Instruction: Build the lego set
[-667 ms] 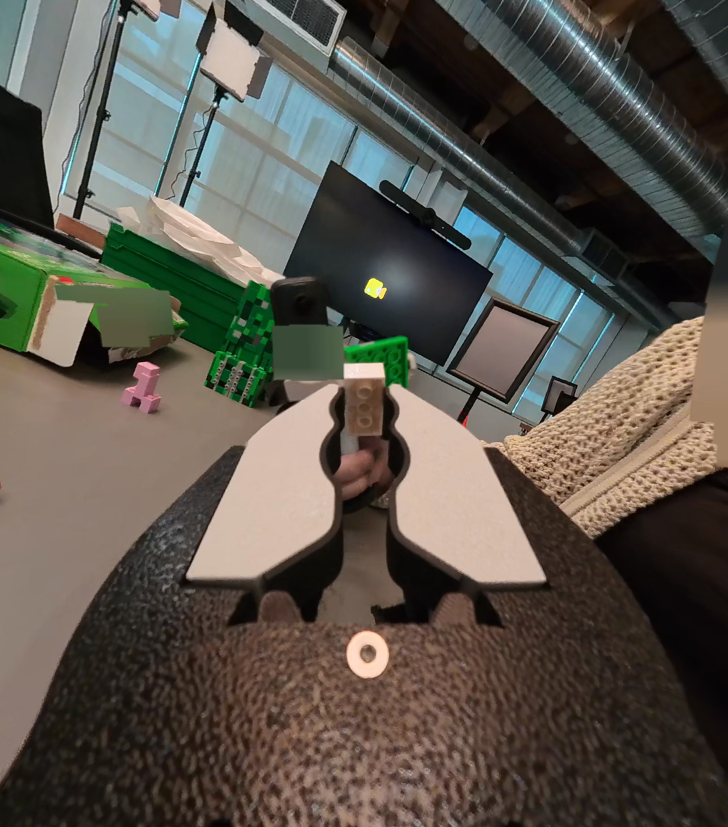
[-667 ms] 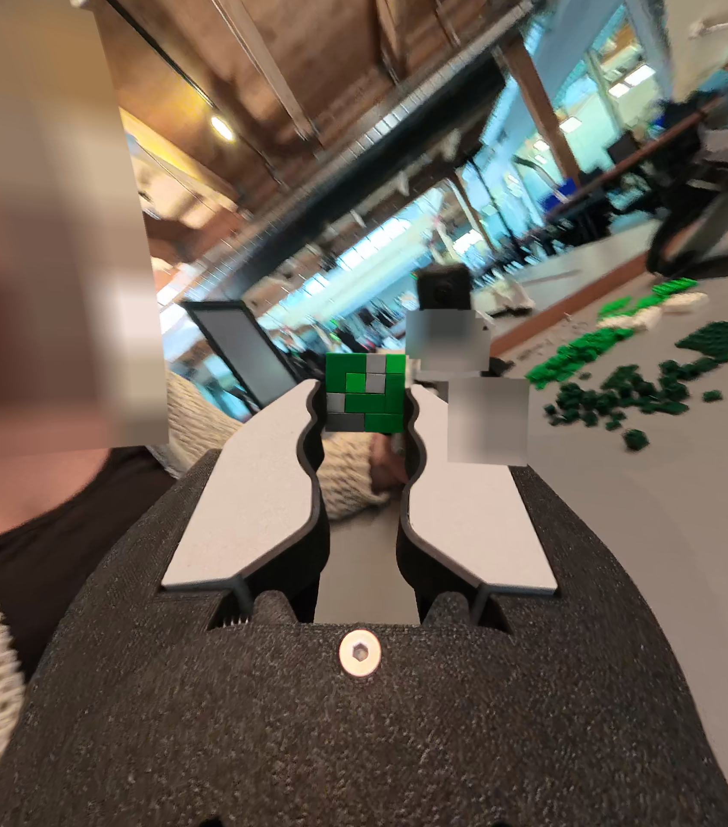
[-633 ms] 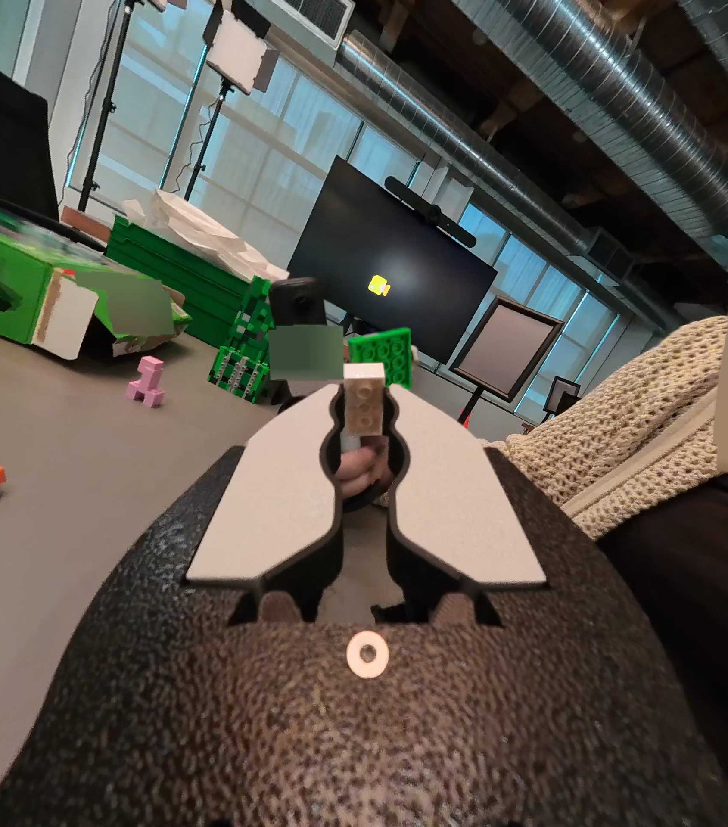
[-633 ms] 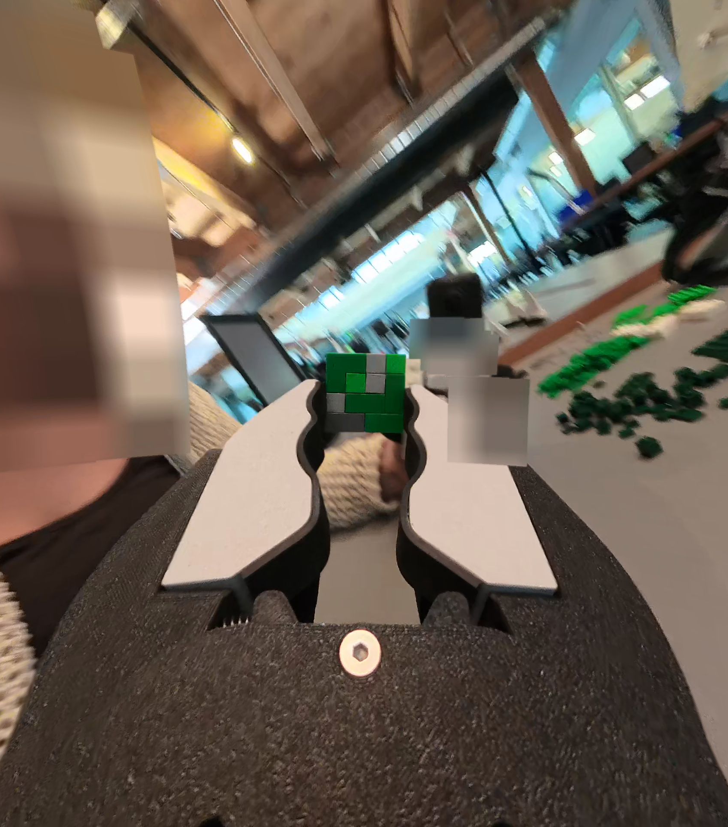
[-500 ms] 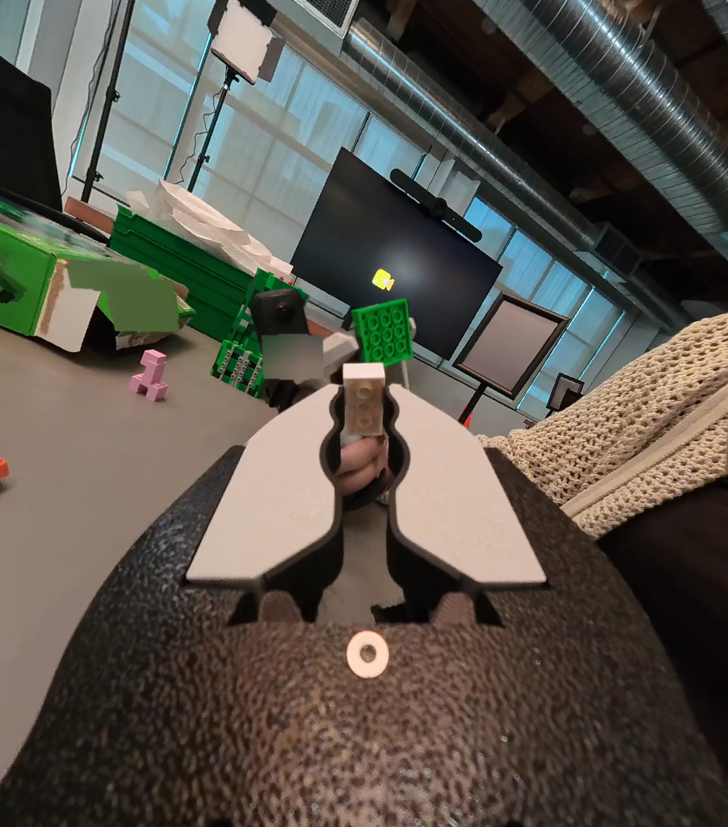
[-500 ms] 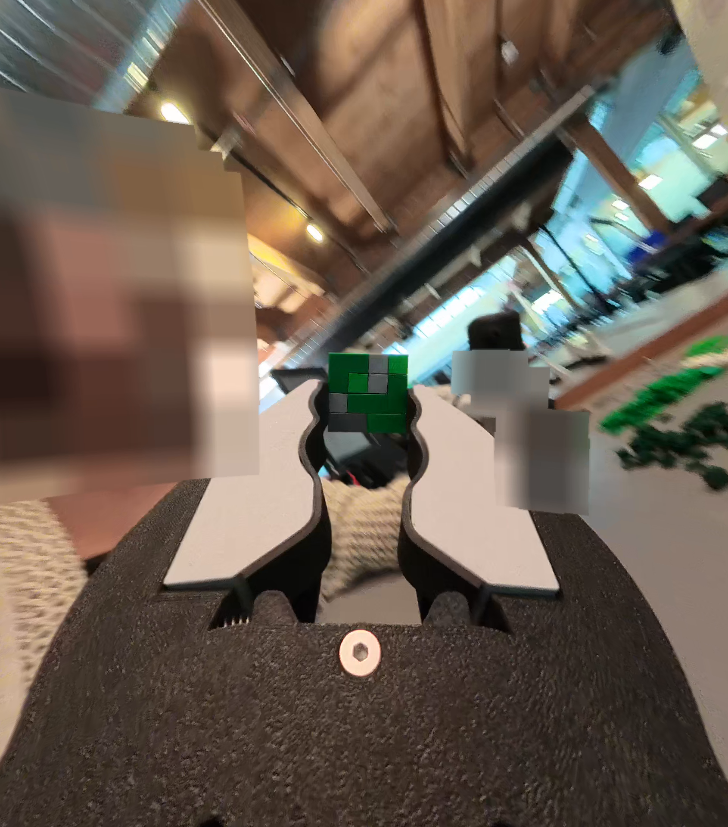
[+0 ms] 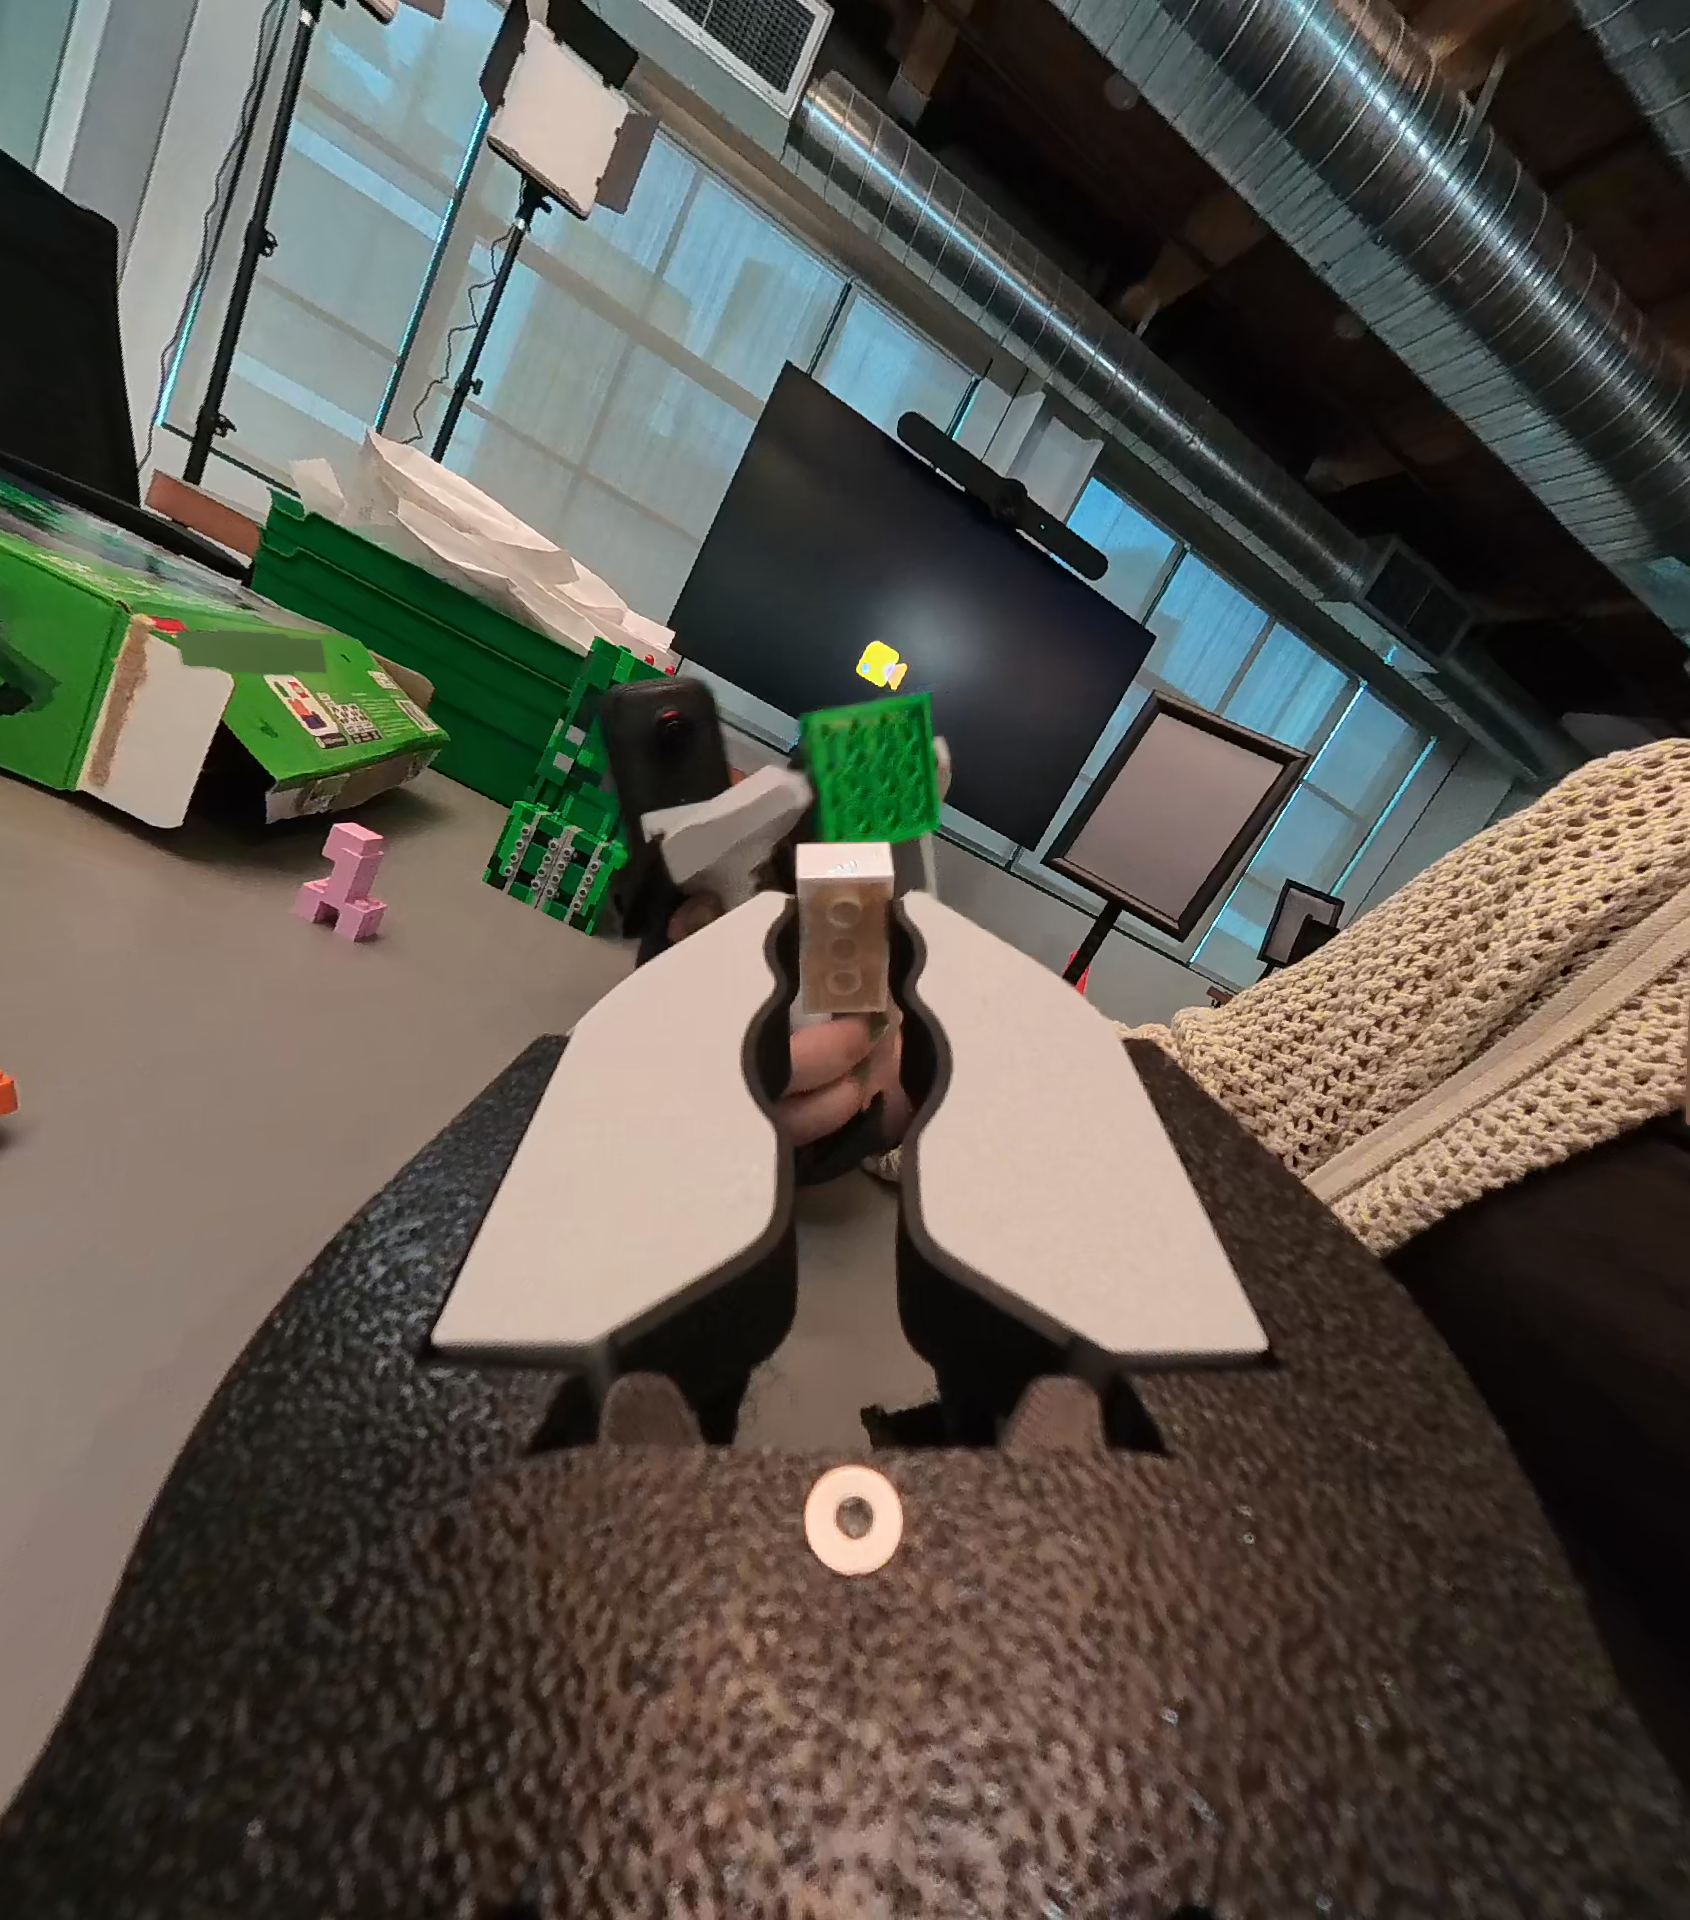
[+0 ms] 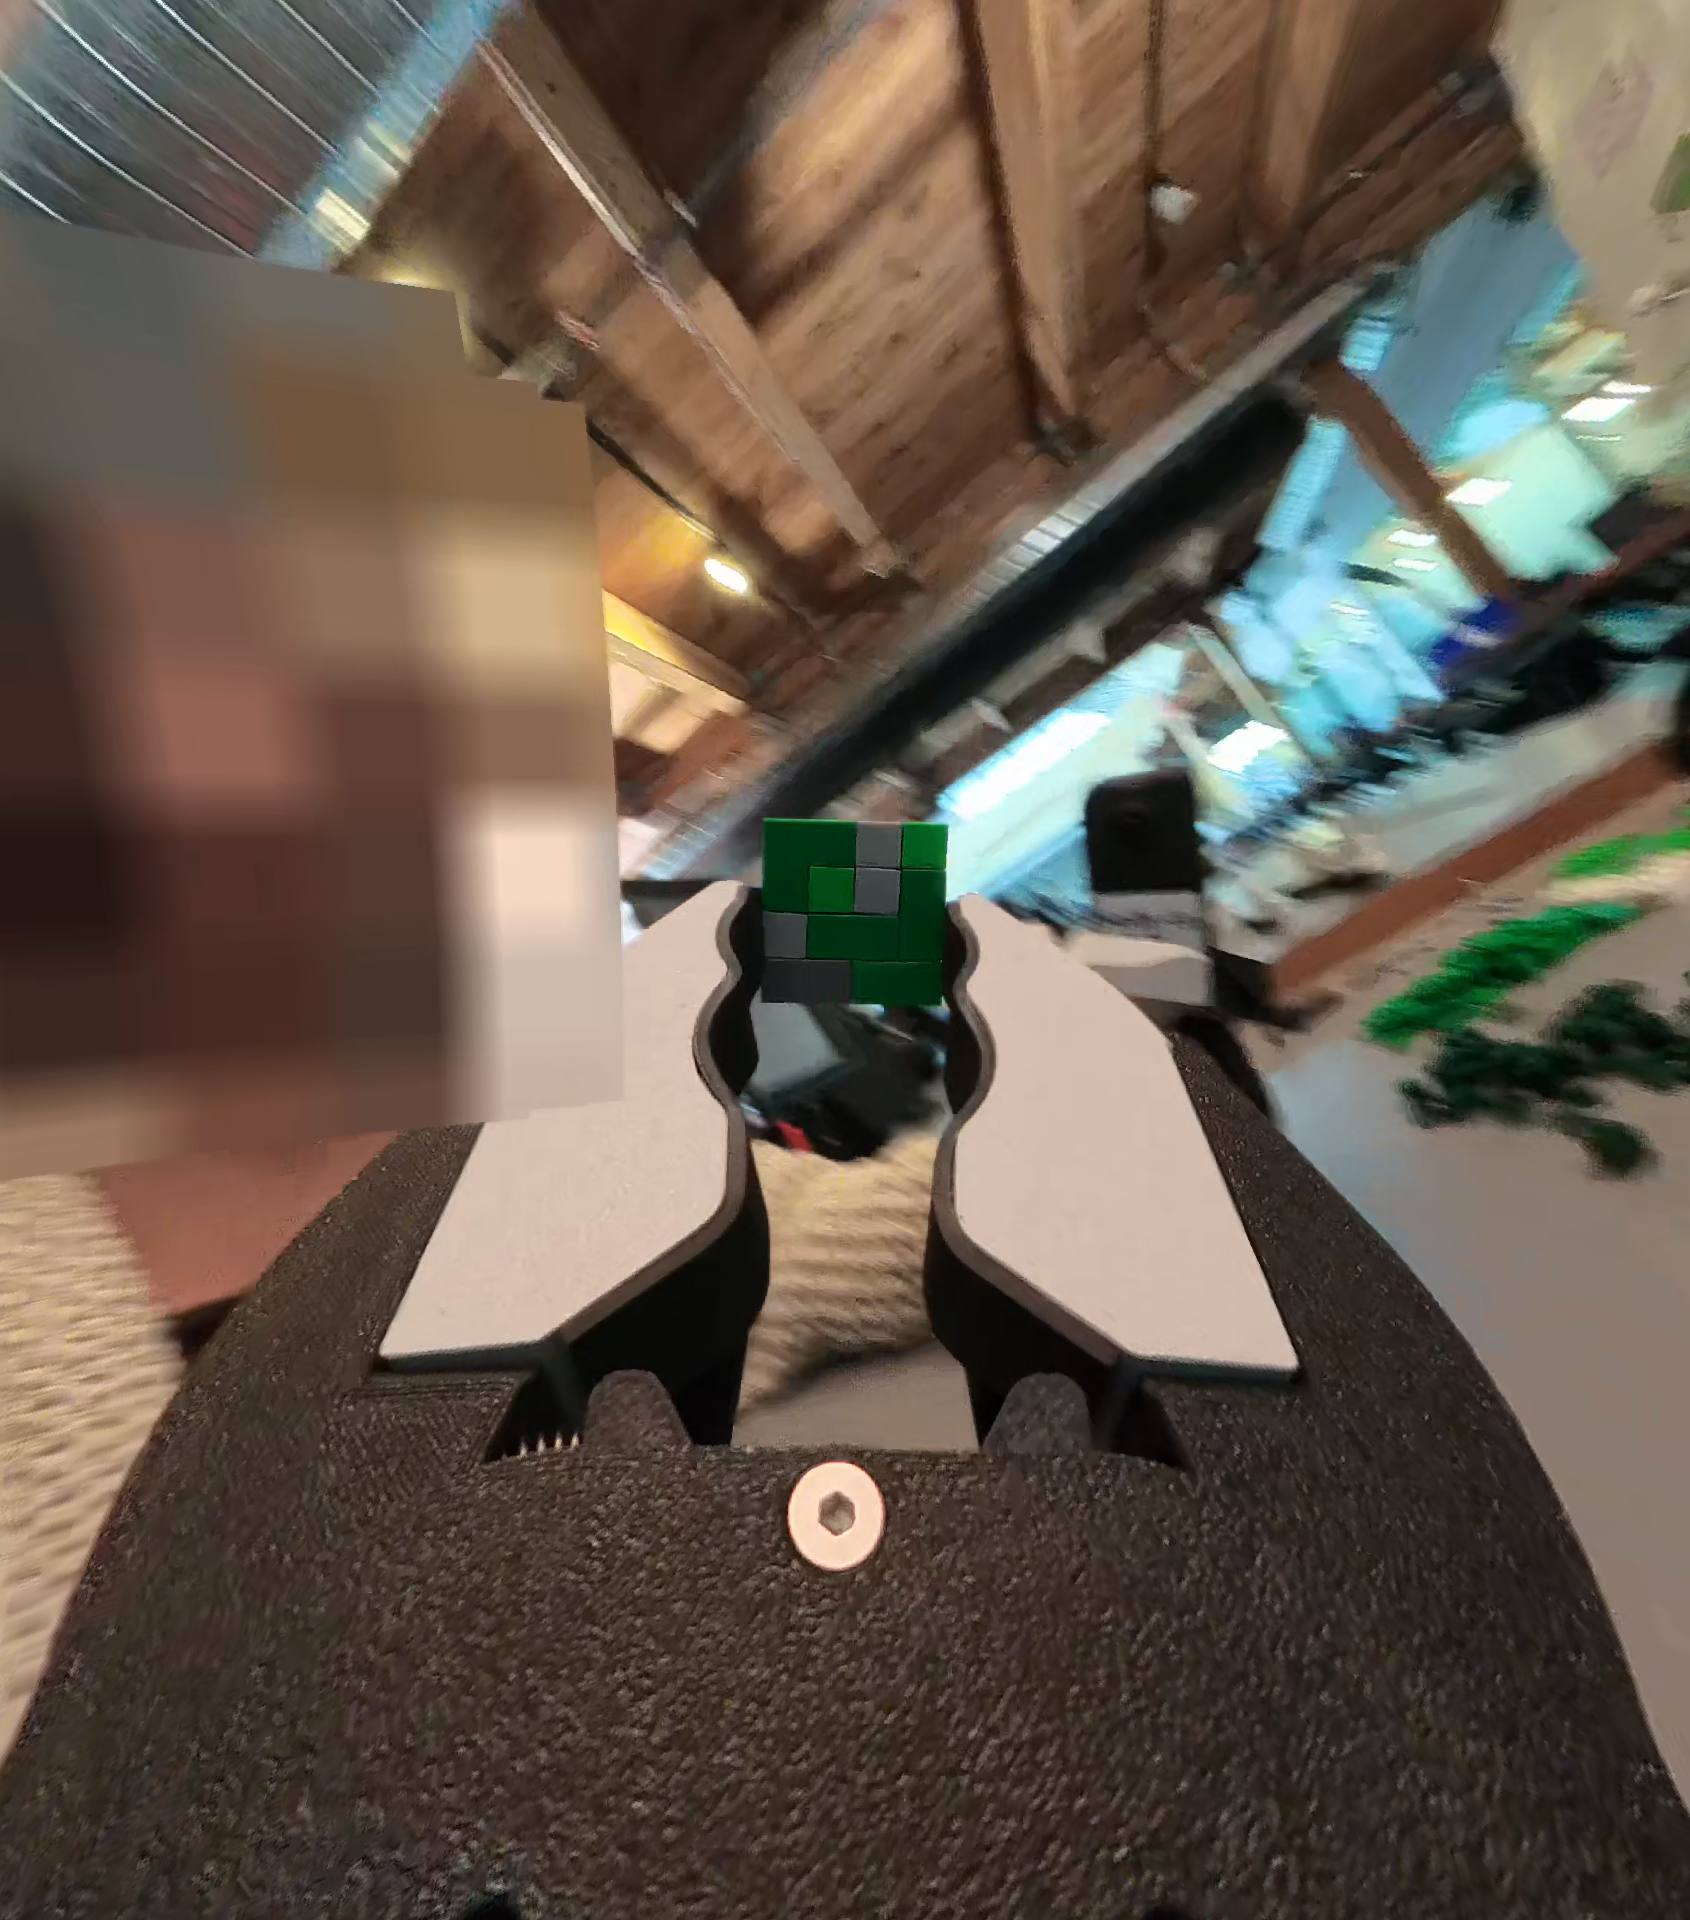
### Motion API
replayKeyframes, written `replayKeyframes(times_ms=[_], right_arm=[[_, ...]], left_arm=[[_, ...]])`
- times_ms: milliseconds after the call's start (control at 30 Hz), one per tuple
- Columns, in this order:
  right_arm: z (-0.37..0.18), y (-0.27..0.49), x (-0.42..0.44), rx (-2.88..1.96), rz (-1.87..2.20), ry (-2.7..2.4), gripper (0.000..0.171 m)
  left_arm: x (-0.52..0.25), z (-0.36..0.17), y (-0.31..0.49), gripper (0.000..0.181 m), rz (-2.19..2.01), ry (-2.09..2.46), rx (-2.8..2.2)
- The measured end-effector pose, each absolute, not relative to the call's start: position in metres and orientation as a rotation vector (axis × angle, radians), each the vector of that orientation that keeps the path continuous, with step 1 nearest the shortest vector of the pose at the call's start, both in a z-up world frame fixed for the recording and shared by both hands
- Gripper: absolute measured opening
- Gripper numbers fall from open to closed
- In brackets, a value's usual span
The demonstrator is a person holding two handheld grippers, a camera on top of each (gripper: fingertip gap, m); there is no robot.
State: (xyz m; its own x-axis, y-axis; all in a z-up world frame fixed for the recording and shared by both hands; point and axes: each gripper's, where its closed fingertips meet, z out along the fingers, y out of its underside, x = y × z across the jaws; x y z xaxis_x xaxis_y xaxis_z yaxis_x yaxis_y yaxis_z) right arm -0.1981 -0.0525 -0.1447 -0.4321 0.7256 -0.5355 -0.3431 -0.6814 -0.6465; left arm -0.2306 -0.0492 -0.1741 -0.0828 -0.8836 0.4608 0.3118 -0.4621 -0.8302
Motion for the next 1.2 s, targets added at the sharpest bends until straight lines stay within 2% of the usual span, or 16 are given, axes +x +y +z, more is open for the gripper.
replayKeyframes(times_ms=[33, 167, 300, 1200], right_arm=[[-0.15, -0.052, -0.204, -1.17, 2.055, -0.626, 0.032], [-0.168, -0.057, -0.225, -1.345, 1.684, -0.835, 0.032], [-0.173, -0.061, -0.232, -1.376, 1.525, -0.922, 0.032], [-0.191, -0.055, -0.231, -1.448, 1.414, -0.981, 0.032]], left_arm=[[-0.231, -0.173, -0.049, 0.015, -1.698, 0.685, -1.277], [-0.234, -0.17, -0.049, 0.015, -1.71, 0.671, -1.25], [-0.235, -0.169, -0.05, 0.015, -1.714, 0.67, -1.237], [-0.229, -0.175, -0.052, 0.015, -1.664, 0.715, -1.273]])
